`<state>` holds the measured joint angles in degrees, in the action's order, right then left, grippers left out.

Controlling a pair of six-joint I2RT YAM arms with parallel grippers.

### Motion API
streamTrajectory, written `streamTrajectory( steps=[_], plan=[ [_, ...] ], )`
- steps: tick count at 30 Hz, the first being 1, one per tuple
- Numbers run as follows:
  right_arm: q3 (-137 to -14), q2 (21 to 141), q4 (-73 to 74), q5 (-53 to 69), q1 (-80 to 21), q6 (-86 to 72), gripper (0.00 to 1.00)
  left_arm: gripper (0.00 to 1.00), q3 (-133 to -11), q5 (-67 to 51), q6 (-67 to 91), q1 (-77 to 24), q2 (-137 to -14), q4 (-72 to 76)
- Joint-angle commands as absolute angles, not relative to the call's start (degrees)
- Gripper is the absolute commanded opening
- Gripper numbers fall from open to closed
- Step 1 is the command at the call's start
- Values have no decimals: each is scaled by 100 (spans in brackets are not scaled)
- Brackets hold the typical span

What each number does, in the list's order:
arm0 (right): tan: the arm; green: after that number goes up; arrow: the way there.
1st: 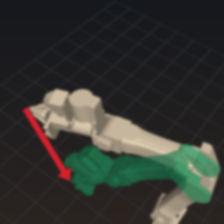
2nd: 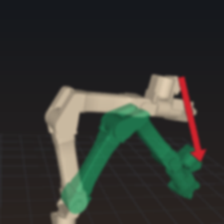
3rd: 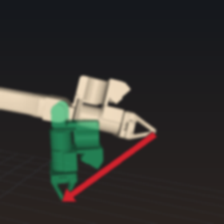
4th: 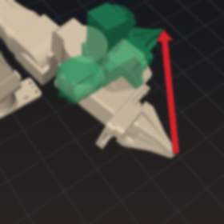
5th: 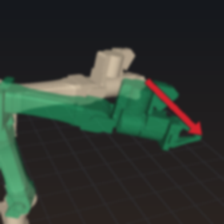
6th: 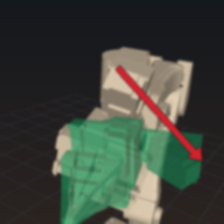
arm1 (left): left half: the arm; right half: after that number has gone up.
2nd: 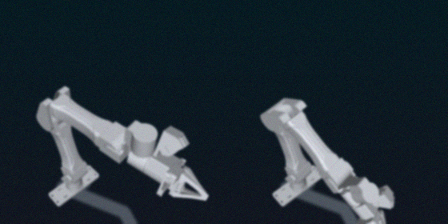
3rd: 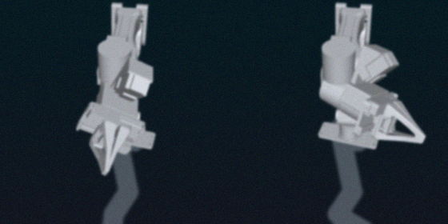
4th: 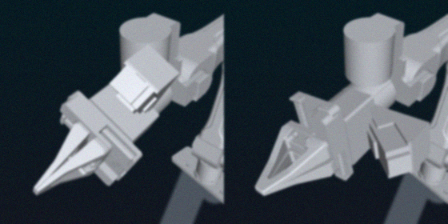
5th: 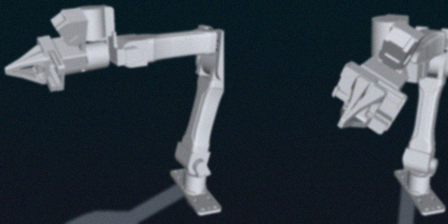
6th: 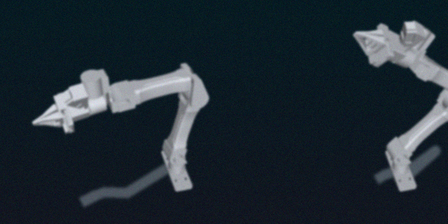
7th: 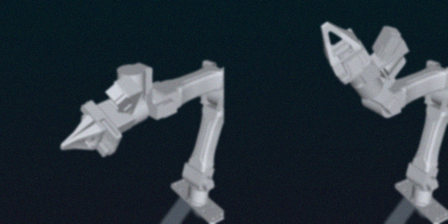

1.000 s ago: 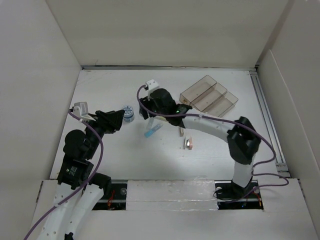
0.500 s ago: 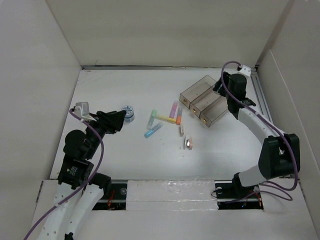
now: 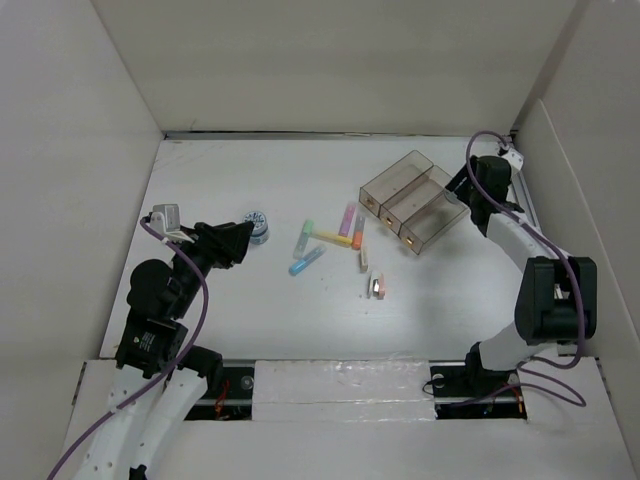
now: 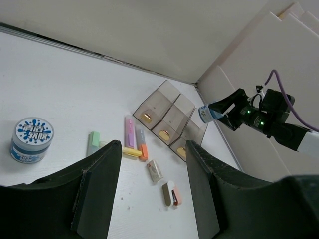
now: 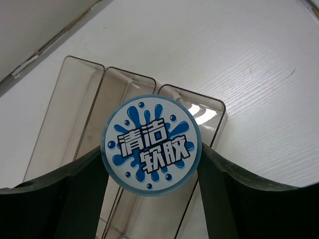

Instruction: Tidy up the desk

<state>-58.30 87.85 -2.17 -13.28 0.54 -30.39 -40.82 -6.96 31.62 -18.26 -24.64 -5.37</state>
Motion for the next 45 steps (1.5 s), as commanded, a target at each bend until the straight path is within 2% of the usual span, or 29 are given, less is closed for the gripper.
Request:
streamTrajectory(
  steps=[1,19,27,28,32,37,39,40,41,43,44,45],
  plan=[
    [-5880,8903,-642,-1345,62,-3217,51,50,-4096,-774,3155,-1802,-2505,-238],
    [-5880,9140,-510,-1731,9,-3296,55,50,-4096,-826,3146,-1802,-2557,-229],
    [-5959,9150,-422,-1872,-105,-3252,74,50,-4061,-826,3155,-1802,-2549,-185],
    [-5959,9149,-439,-1855,-105,-3252,79,50,-4087,-826,3147,-1802,-2558,-185],
    [-6038,9071,-431,-1854,-228,-3208,87,50,-4087,-782,3138,-1802,-2566,-237],
    [-6117,8711,-404,-1873,-430,-3085,90,50,-4140,-756,3129,-1802,-2602,-255],
    [-5943,8326,-683,-1741,-762,-2919,80,50,-4061,-756,3181,-1802,-2575,-185],
    [-5820,8201,-894,-1401,-913,-2866,52,50,-4061,-721,3190,-1802,-2575,-167],
    [-5714,8096,-1175,-1136,-1088,-2813,33,50,-4113,-695,3182,-1802,-2593,-193],
    [-5642,8068,-1739,-314,-1703,-2699,4,50,-4166,-590,3173,-1802,-2567,-237],
    [-5730,8155,-1836,-47,-1957,-2533,1,50,-4166,-554,3164,-1802,-2540,-229],
    [-6026,8670,-1750,356,-2830,-2288,2,50,-4218,-467,3121,-1802,-2505,-272]
  ],
)
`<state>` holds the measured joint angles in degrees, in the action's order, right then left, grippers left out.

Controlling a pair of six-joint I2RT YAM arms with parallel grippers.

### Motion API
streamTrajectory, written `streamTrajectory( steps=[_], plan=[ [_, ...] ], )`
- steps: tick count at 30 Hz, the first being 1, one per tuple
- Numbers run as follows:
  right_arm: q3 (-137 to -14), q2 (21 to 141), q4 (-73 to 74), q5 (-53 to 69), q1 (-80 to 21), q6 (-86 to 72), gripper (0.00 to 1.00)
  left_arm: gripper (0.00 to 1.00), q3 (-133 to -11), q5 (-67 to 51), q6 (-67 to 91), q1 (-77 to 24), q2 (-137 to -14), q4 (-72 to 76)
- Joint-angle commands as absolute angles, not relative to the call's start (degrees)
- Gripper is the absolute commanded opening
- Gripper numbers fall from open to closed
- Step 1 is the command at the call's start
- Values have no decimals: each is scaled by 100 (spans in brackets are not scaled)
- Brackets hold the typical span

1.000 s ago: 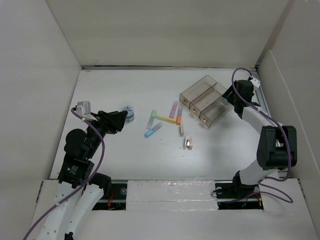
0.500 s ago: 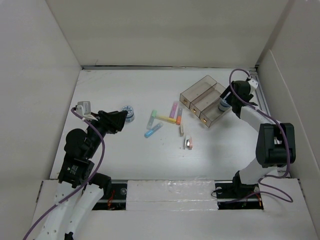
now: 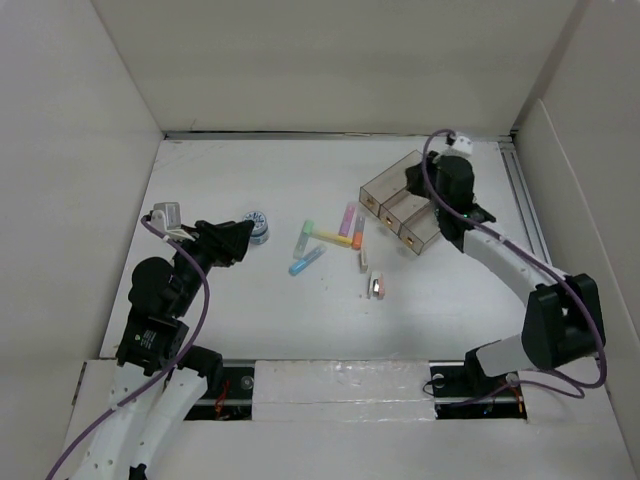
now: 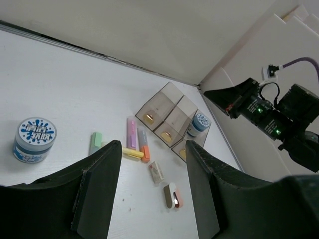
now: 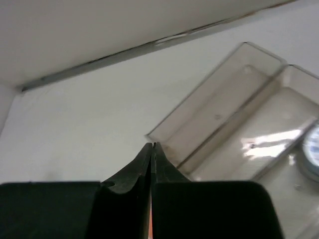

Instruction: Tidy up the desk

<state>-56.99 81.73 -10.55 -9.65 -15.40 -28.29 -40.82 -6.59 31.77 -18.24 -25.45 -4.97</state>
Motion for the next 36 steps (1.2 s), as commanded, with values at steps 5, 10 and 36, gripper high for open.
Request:
streamTrajectory(
  steps=[5,10,36],
  plan=[
    [-7194,9789,-1268,510,-4225,-1435,66,50,-4368,200,3067,-1802,-2234,-571],
    [-8304,10941,-651,439,-5027,-1073,90,50,-4631,614,2910,-1802,-1891,-843],
    [-12278,14204,562,-1652,-5625,-1266,57,54,-4386,1107,2575,-1802,-1134,-818]
  ],
)
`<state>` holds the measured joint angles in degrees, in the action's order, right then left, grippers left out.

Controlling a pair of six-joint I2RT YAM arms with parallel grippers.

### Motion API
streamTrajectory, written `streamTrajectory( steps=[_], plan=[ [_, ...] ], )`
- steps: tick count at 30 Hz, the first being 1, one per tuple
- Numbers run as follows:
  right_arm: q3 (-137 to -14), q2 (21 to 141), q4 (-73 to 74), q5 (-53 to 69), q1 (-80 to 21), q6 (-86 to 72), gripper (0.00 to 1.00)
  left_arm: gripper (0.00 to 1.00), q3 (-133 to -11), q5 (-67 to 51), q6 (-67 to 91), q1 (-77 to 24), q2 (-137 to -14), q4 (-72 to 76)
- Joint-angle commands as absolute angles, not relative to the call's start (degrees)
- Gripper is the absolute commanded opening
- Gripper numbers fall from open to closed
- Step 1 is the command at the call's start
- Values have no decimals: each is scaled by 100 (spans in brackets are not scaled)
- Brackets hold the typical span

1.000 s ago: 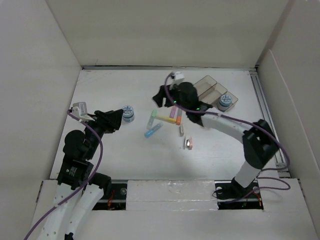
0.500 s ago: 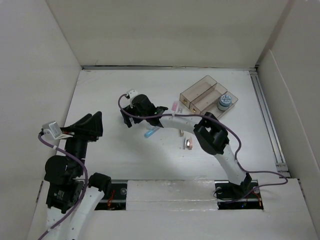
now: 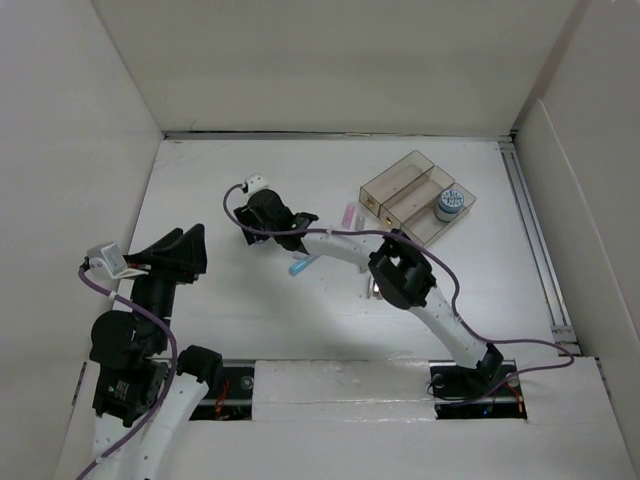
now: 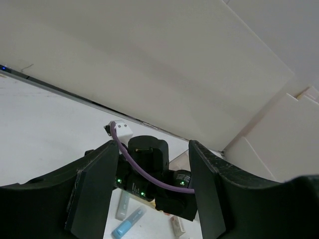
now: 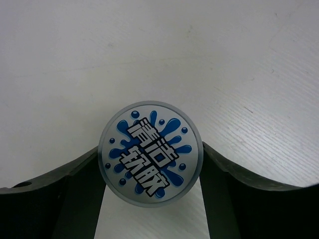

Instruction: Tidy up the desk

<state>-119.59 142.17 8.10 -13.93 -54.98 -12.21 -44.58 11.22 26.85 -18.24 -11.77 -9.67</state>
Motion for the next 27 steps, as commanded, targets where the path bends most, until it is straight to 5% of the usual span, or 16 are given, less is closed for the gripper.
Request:
streamTrajectory(
  steps=[1,12,20,27],
  plan=[
    [-12200,14134,519,-1748,-5625,-1292,54,54,-4386,1125,2575,-1802,-1125,-809],
    [-8854,10198,-1503,-1309,-5029,-1573,49,54,-4368,897,2628,-1802,-1327,-800],
    [-5479,7132,-1468,-1643,-2973,-2732,48,58,-4473,-385,2540,-1802,-2266,-712],
    [-4667,6749,-941,-1038,-1066,-2970,47,51,-4263,-2087,2864,-1802,-3233,-100]
  ],
)
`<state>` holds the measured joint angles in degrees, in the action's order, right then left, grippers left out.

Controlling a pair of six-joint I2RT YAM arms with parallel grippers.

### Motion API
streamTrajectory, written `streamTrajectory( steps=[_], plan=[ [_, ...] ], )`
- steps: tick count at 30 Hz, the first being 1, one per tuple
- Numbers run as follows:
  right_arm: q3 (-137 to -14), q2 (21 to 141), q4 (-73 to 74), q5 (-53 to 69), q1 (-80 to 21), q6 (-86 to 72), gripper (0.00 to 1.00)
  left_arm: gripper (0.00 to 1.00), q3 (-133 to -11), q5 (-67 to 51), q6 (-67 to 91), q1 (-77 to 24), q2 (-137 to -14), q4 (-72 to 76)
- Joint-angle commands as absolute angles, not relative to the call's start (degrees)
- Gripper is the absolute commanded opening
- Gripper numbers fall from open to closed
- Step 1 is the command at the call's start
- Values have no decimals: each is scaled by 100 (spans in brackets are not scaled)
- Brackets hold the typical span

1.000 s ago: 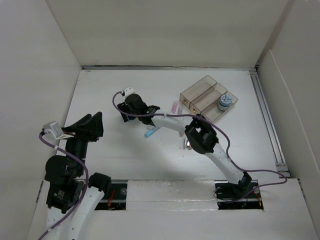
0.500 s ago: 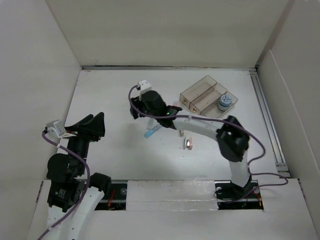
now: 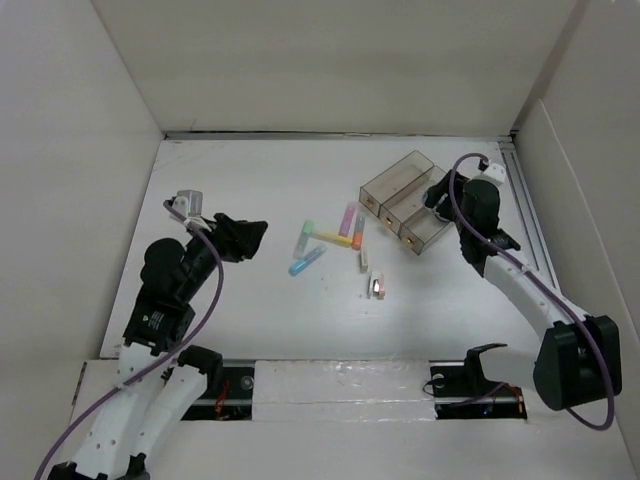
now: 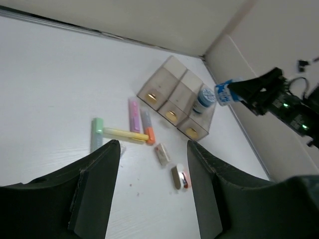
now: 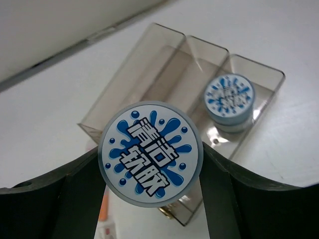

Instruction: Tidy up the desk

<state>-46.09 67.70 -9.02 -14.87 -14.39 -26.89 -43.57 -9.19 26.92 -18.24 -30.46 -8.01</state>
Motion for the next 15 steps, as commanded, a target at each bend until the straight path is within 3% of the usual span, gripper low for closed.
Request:
streamTrajectory(
  steps=[1,5,9,15],
  plan=[
    [-4719,6802,-862,-907,-976,-3023,47,51,-3984,-2274,3022,-1802,-3321,156],
    [-4728,7171,-791,-730,-844,-3094,47,53,-3279,-2313,3691,-2398,-3787,1352],
    [-4843,7576,-624,-659,-913,-3067,47,56,-3427,-1355,3498,-3346,-4646,1344],
    [-4772,7831,-598,-1019,-1160,-3015,47,61,-3542,-801,3393,-3998,-5491,1581]
  ],
)
